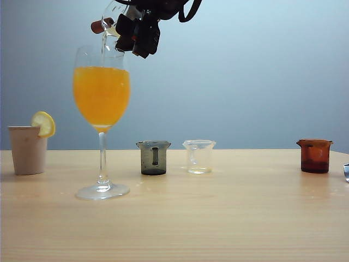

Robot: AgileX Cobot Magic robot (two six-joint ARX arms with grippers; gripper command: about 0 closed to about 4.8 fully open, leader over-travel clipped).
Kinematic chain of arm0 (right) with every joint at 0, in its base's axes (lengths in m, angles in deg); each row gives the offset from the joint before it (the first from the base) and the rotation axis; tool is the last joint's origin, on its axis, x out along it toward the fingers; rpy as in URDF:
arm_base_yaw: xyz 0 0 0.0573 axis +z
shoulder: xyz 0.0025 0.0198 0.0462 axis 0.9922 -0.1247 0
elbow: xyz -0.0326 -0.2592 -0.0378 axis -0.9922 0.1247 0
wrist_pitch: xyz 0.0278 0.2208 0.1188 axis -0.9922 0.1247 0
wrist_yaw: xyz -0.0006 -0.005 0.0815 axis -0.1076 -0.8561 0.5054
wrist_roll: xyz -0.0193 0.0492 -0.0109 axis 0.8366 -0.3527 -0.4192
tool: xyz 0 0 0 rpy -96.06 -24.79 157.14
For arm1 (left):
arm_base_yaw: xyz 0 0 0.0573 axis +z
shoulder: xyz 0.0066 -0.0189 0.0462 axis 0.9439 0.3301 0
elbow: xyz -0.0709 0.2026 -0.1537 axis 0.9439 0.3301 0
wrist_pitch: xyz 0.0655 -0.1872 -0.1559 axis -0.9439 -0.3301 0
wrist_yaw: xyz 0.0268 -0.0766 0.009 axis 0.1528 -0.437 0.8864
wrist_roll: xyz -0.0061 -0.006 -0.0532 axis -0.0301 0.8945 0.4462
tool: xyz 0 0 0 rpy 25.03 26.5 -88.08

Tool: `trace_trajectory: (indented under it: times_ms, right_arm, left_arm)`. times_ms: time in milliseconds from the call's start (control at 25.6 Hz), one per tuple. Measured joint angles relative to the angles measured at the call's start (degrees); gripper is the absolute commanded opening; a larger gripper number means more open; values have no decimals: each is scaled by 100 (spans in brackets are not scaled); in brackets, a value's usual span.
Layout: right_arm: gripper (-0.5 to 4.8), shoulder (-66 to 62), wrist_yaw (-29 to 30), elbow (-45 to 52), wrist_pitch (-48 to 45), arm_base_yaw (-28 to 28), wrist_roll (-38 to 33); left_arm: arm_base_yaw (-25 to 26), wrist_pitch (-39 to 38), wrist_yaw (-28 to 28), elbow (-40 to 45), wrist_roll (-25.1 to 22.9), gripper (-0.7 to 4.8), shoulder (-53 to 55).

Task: Pick up the third measuring cup from the left, pour the pineapple juice inside into the goblet, and finally put the measuring cup back in its original place.

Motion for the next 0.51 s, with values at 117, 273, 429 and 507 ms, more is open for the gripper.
trace_trajectory:
  times_ms: [117, 273, 429, 507]
  right_arm:
    - [147, 0, 0, 2, -4, 0, 166]
    - [147, 0, 0, 2, -4, 0, 254]
    - [148, 0, 0, 2, -4, 0, 463]
    - [148, 0, 2, 2, -4, 0, 616]
  left_arm:
    - [0, 0, 0, 0, 0, -5, 0]
    - [0, 0, 0, 0, 0, -5, 0]
    - [0, 0, 0, 0, 0, -5, 0]
    - [0, 0, 0, 0, 0, -5, 0]
